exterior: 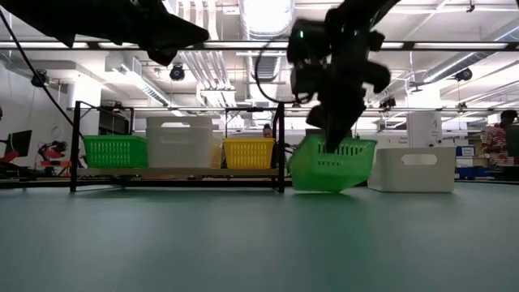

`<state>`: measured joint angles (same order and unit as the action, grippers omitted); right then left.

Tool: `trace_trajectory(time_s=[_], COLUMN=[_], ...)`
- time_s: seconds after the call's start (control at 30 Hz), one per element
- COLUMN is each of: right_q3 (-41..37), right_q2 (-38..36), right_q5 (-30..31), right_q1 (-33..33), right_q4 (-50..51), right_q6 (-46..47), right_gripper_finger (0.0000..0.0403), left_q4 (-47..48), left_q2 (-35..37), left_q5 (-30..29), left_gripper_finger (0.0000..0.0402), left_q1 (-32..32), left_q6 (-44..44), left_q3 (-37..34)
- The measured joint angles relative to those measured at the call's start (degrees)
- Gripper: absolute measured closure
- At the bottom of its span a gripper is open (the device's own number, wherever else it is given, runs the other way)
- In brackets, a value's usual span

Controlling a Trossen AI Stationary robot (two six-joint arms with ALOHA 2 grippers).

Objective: Stack baskets on shelf by color
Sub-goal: Stack the green bin on the top of the green bin on the shelf

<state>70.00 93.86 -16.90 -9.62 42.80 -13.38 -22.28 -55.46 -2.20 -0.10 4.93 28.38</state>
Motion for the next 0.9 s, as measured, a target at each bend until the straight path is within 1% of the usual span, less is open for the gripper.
trace_trajectory(time_s=[0.13, 0.2, 0.23, 0.3, 0.4, 0.47, 0.57, 0.7, 0.83, 0.9], right_q3=[0.0, 0.0, 0.0, 0.0, -0.02, -0.02, -0.02, -0.04, -0.11, -0.11], right_q2=[0.02, 0.04, 0.04, 0.04, 0.04, 0.09, 0.09, 0.09, -0.56, -1.75], right_q5=[0.38, 2.49, 4.8, 8.38, 9.08, 9.44, 9.48, 9.5, 8.96, 8.93], right_q1=[7.22, 9.87, 10.99, 12.55, 13.36, 13.41, 13.39, 13.37, 13.39, 13.37], right_q4=[-7.3, -12.72, -15.7, -20.49, -24.49, -26.44, -28.58, -28.37, -25.59, -21.74], right_q6=[4.26, 7.03, 8.53, 11.91, 13.27, 13.37, 12.76, 9.88, 8.22, 7.56], right_gripper_finger=[0.039, 0.039, 0.039, 0.039, 0.0388, 0.0379, 0.0357, 0.0322, 0.0292, 0.0283], left_q4=[0.0, -0.07, -0.21, -0.66, -0.78, -0.73, -0.76, -0.87, -0.9, -1.06], left_q2=[0.0, 0.0, 0.0, 0.0, 0.0, 0.0, 0.0, 0.0, -0.07, -0.97], left_q5=[0.0, 0.0, -0.01, 0.0, -0.04, -0.01, 0.0, 0.0, 0.0, -0.02], left_gripper_finger=[0.0401, 0.0401, 0.0401, 0.0401, 0.0401, 0.0401, 0.0401, 0.0401, 0.0401, 0.0401], left_q1=[0.0, 0.0, 0.0, -0.02, -0.76, -1.66, -3.0, -4.81, -6.39, -7.49], left_q6=[-0.11, -0.11, -0.11, -0.16, -0.29, -0.29, -0.29, -1.04, -5.45, -8.13], left_q3=[0.0, 0.0, 0.0, 0.0, 0.0, -0.02, -0.02, -0.02, -0.1, -0.15])
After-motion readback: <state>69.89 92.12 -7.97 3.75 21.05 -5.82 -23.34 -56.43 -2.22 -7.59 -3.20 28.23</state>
